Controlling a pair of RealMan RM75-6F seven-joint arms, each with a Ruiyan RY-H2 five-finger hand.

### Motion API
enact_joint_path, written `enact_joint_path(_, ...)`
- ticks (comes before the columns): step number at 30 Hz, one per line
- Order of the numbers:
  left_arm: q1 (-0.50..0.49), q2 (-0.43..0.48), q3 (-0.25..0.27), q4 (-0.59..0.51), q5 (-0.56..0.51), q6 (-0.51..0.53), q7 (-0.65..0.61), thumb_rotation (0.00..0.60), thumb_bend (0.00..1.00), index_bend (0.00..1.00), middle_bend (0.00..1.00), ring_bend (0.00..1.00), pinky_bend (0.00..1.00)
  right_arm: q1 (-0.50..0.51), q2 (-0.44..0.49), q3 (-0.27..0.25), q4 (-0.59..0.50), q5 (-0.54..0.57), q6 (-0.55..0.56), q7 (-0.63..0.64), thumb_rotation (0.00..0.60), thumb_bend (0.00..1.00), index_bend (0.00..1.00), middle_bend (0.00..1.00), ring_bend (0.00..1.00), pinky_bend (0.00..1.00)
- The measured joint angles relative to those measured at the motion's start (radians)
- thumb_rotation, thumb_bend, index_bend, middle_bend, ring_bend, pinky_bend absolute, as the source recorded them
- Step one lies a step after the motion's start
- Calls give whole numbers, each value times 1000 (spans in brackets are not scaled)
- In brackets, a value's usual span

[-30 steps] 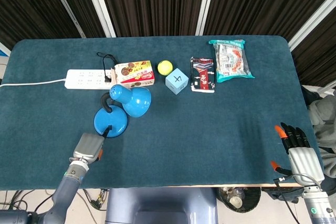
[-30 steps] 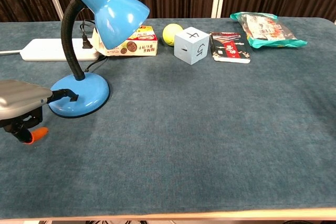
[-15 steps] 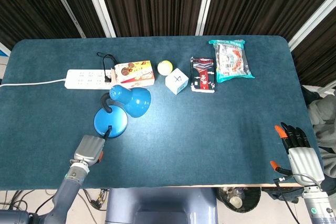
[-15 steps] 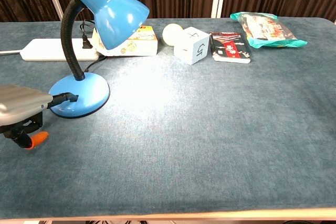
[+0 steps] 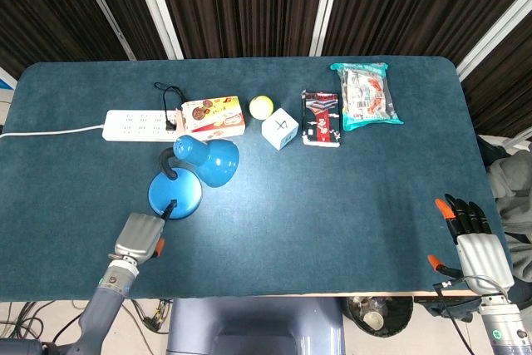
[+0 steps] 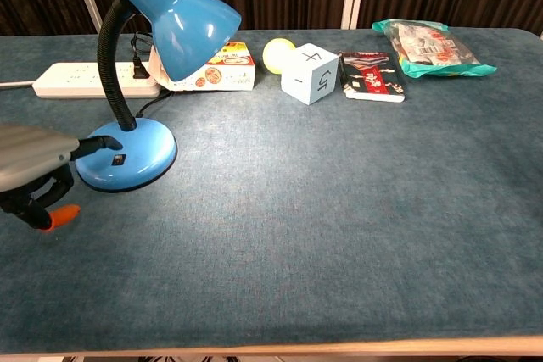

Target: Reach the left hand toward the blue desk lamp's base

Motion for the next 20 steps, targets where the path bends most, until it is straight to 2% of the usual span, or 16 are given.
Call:
enact_joint_path(3, 19, 23, 9, 12, 113, 34, -57, 600, 180, 0, 68, 113, 211, 0, 0, 0, 1, -1, 1, -1, 600, 235, 0, 0, 0, 0)
enact_joint_path(6, 50, 66, 27, 31, 237, 77, -147, 600, 153, 0, 0, 7, 69, -1, -1, 0, 1, -1, 1, -4, 600, 235, 0, 0, 0, 0)
enact_joint_path(11, 142, 165, 76, 78, 369, 165, -328, 600, 149, 0, 0, 0, 44, -1, -3, 0, 3, 1, 1, -15, 600, 235, 0, 0, 0, 0)
enact_joint_path(20, 289, 254, 135, 225, 541, 310, -609, 600, 149, 0, 0, 0, 38, -1, -6, 2, 6, 2, 3, -27, 600, 235, 0, 0, 0, 0)
